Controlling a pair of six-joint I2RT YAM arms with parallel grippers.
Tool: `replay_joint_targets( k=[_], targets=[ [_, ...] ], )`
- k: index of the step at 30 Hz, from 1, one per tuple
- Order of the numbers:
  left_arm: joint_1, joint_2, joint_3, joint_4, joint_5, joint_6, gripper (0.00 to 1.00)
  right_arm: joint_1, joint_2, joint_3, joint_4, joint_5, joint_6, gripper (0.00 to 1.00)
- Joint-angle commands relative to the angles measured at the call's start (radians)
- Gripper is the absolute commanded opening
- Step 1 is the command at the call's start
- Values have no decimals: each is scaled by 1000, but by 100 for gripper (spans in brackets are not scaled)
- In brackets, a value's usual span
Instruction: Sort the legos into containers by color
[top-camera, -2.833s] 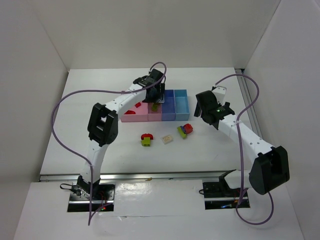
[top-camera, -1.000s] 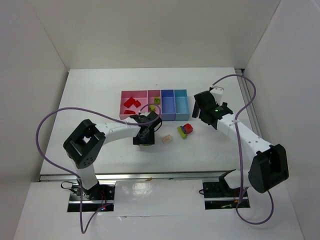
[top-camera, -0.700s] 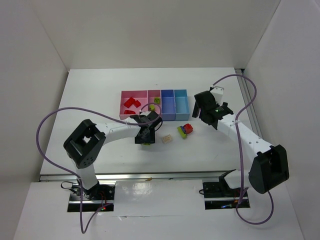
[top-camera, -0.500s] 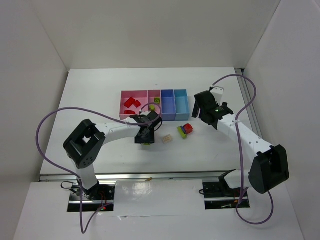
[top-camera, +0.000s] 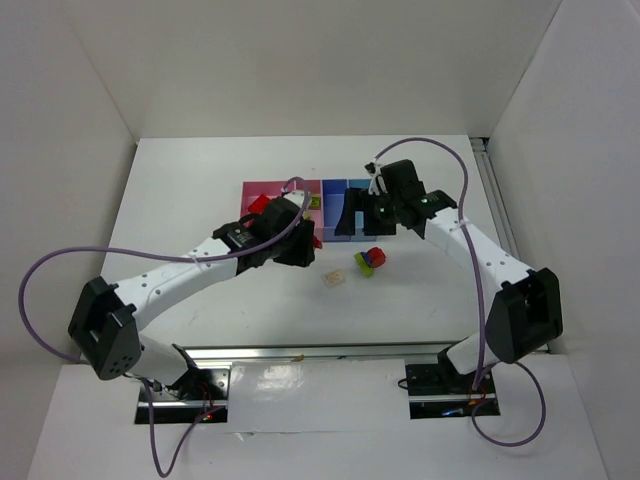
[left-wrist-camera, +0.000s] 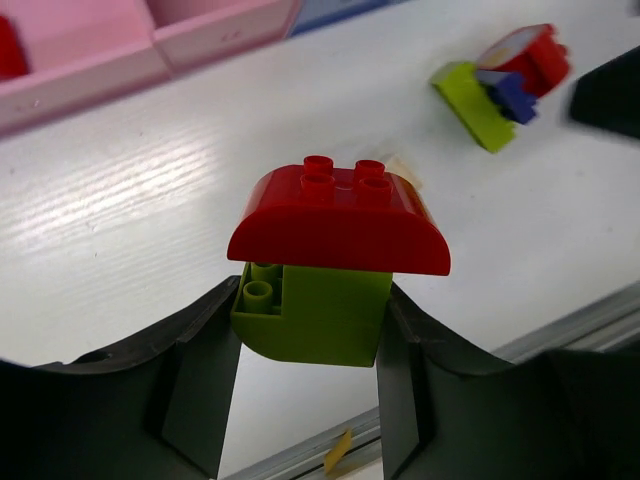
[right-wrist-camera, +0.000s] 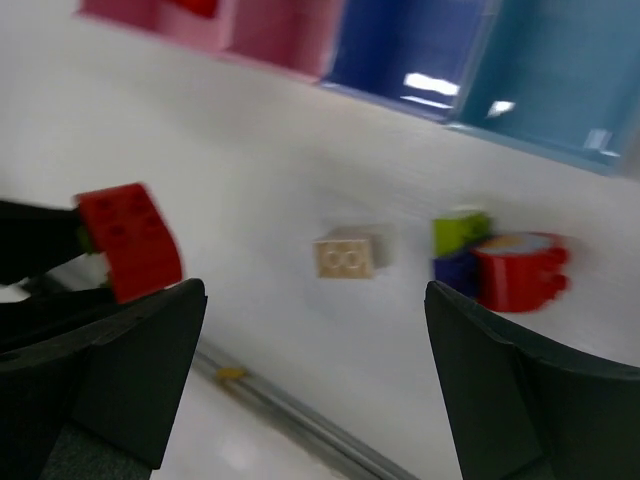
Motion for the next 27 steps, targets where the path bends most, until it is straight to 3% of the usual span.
replay_joint_targets(
  k=[1,6,14,21,24,27],
  targets=[
    [2,-23,-17,63,88,96,28,6,30,37,91,-402,-4,97],
    [12,-43,1,74,122,120,27,15,50,15,194,-564,34,97],
    [12,-43,1,94,125,91,23,37,108,15,203,-589,67,97],
    [12,-52,10,94,125,91,21,46,126,-3,261,-612,96,77],
    [12,-61,10,94,125,91,21,46,145,-3,301,-638,109,59],
    [12,-61,10,94,125,91,21,46,157,-12,344,-687,136,58]
  ],
)
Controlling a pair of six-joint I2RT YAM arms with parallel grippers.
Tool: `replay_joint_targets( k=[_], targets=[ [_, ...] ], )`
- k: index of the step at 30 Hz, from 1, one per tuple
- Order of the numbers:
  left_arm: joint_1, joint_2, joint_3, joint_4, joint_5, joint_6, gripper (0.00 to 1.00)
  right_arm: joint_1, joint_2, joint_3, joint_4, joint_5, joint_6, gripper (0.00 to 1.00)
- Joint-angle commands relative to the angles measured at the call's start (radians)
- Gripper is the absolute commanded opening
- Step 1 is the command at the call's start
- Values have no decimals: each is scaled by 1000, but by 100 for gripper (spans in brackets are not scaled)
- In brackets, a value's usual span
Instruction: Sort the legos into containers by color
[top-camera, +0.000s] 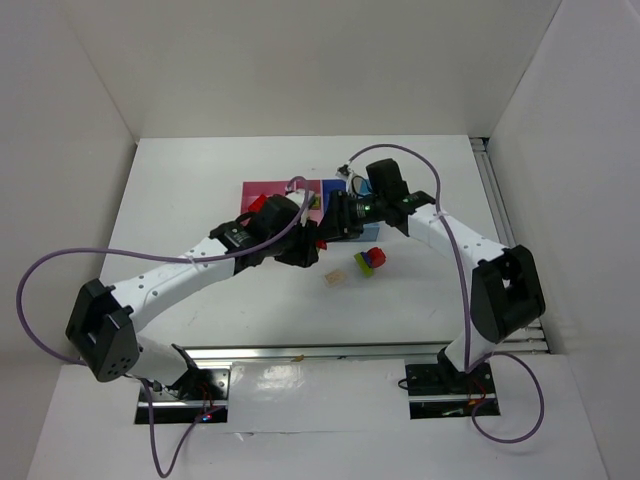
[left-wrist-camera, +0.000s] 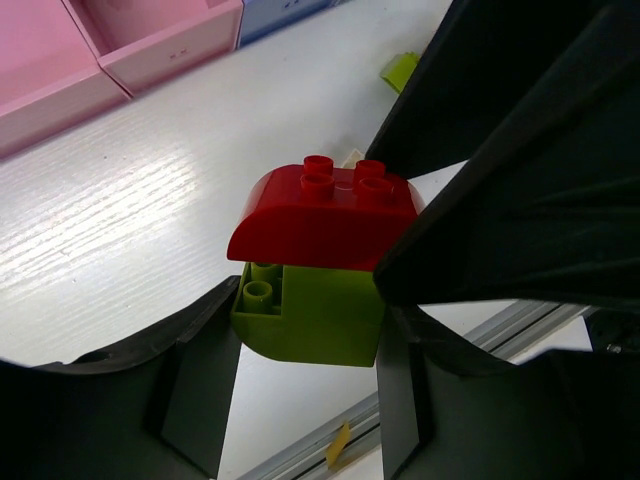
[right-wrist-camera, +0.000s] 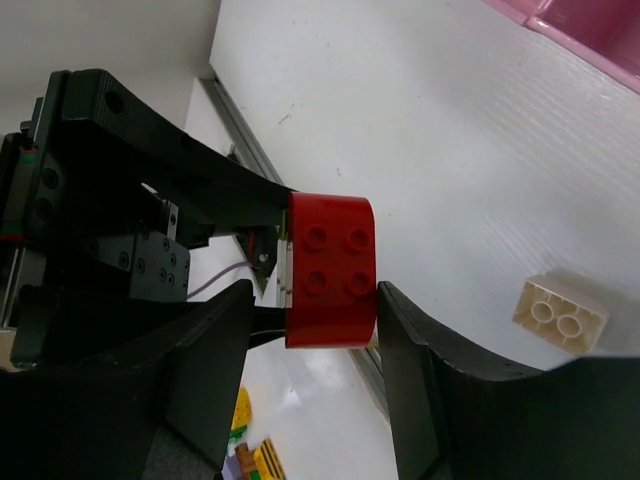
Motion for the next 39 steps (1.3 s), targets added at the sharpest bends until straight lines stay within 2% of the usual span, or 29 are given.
replay_joint_targets(
  k=[1,9,10,12,14,15,18,19,21,23,26,32,36,39],
  targets=[
    [4,-29,10,49,6,11,21,14,30,-6,88,-97,34,60],
    [4,-48,20,49,-24,2,20,14,48,-6,79,-97,23,62],
    [4,-48,20,49,-24,2,19,14,48,-6,79,-97,23,50],
    [4,-48,20,49,-24,2,19,14,39,-15,91,-86,23,43],
    [4,-48,10,49,-24,2,19,14,28,-15,91,-59,35,43],
    [4,-48,10,49,-24,2,17,14,28,-15,91,-28,35,36],
    [4,-57,-2,37,-35,-9,16,14,16,-15,55,38,35,31],
    [4,-57,-2,23,-46,-9,14,14,1,-6,38,137,35,30],
    [4,-69,-2,-18,-59,-23,14,14,-34,-15,38,226,44,27],
    [4,-83,-37,-27,-69,-47,10,14,-58,-24,27,350,70,27],
    [4,-115,-80,-46,-69,-72,7,14,-96,-46,48,449,132,27],
    [25,-150,-102,-79,-69,-106,7,14,-58,-8,67,486,150,27],
    [95,-201,-102,-170,-104,-154,7,45,42,134,67,487,124,27],
    [223,-224,-102,-253,-78,-197,2,80,157,285,51,498,84,27]
  ],
)
